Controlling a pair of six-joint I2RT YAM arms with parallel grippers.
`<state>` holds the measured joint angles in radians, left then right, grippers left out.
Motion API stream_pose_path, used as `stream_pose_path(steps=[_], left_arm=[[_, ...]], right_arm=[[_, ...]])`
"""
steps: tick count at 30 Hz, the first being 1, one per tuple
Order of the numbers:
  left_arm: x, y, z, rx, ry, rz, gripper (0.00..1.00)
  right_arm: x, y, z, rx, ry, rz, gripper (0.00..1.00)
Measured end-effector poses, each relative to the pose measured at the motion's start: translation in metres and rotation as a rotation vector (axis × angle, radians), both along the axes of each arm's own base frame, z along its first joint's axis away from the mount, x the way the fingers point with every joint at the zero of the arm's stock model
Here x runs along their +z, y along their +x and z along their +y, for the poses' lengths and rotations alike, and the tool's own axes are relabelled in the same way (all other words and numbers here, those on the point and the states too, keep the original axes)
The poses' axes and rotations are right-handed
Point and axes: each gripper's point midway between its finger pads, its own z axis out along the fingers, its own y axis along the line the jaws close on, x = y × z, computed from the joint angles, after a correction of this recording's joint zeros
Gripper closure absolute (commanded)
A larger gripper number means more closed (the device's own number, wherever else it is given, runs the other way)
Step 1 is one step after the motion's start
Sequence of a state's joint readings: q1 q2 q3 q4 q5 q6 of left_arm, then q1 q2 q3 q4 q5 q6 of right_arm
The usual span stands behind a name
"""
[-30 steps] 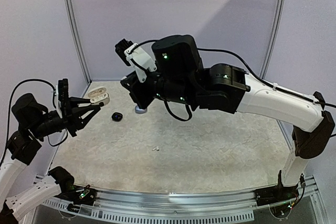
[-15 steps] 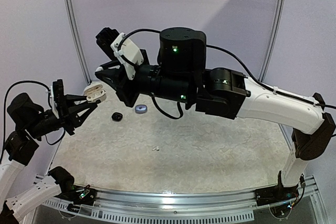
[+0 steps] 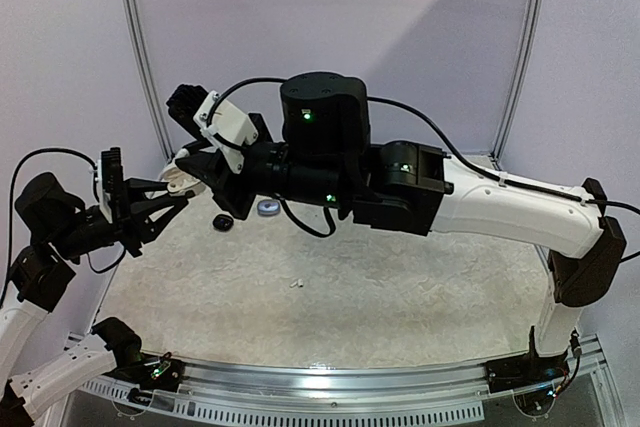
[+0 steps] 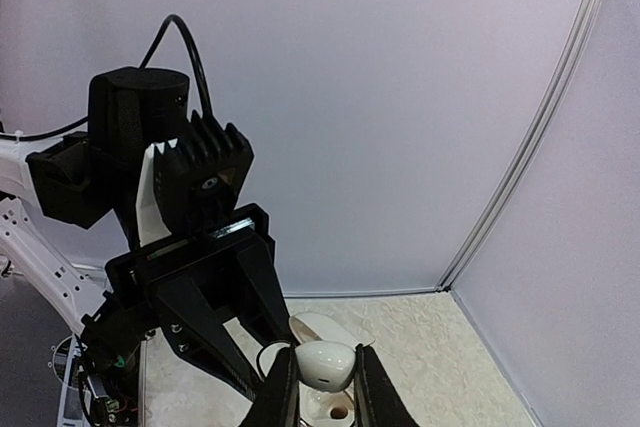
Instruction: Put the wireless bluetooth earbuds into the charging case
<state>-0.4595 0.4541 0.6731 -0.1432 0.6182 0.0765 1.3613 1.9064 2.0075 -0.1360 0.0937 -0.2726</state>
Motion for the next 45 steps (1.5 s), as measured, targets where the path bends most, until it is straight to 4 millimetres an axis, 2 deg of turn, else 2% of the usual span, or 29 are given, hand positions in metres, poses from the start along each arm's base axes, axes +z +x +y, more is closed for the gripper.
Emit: stream_pose_path(steps=[9, 19, 30, 35, 45], left_arm=[[0.004, -0.002, -0.001, -0.015, -0.008, 0.003, 1.00], [0.004, -0.002, -0.002, -0.021, -0.010, 0.007, 1.00], [0.004, -0.002, -0.002, -0.018, -0.010, 0.008, 1.00], [0.004, -0.001, -0.001, -0.014, -0.009, 0.011, 1.00], [-0.001, 0.005, 0.000, 0.010, 0.001, 0.033, 1.00]], right_arm=[[-0.021, 0.005, 0.003, -0.021, -0.058, 0.013, 1.00], [-0.024, 0.016, 0.000, -0.063, -0.066, 0.020, 1.00], [-0.028, 0.017, -0.001, -0.071, -0.080, 0.023, 1.00], [-0.030, 0.020, -0.001, -0.085, -0.087, 0.020, 0.90], [-0.037, 0.028, 0.002, -0.126, -0.105, 0.010, 0.81]])
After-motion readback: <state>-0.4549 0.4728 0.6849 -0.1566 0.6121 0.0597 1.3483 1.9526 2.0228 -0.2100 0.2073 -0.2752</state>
